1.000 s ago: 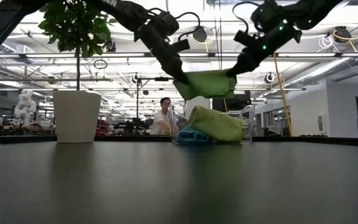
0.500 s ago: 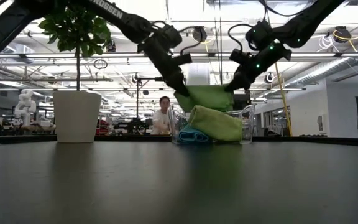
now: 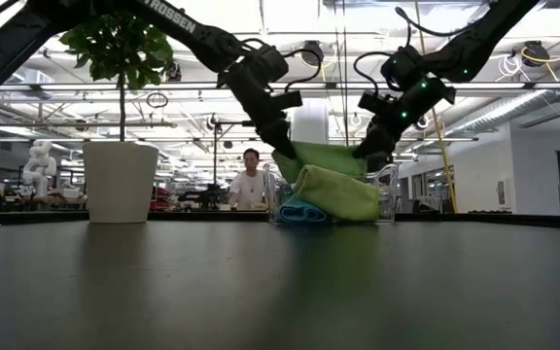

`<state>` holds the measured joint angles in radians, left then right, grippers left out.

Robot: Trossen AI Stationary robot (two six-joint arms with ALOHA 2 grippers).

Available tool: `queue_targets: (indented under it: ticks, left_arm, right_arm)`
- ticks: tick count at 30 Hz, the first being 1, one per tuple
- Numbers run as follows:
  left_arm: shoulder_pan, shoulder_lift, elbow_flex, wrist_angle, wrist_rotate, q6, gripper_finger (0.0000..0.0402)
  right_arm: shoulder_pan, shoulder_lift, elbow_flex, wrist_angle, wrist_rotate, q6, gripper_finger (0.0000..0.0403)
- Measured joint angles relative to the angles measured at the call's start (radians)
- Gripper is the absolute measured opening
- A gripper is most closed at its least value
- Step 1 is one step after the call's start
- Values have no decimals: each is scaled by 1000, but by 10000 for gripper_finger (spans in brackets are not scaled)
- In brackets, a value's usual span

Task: Fold microfiber towels
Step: Put the green microfiber cloth into the transparent bin

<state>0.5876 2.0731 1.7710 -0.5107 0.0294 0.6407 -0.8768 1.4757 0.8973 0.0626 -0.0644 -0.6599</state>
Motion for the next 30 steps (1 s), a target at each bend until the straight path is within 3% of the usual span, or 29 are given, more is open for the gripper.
queue_targets:
  ticks: [10,19,30]
  left_arm:
    - [-49,0,-3,-90,-1,-13,8]
    - [-60,0,-113,17,0,-16,8]
    - [-76,0,-133,31,16,-22,16]
  right_arm:
    - [-10,0,-34,41,-7,63,4]
    - [-10,1,-35,-17,-16,123,4]
    - [-10,1,-35,-53,-23,165,4]
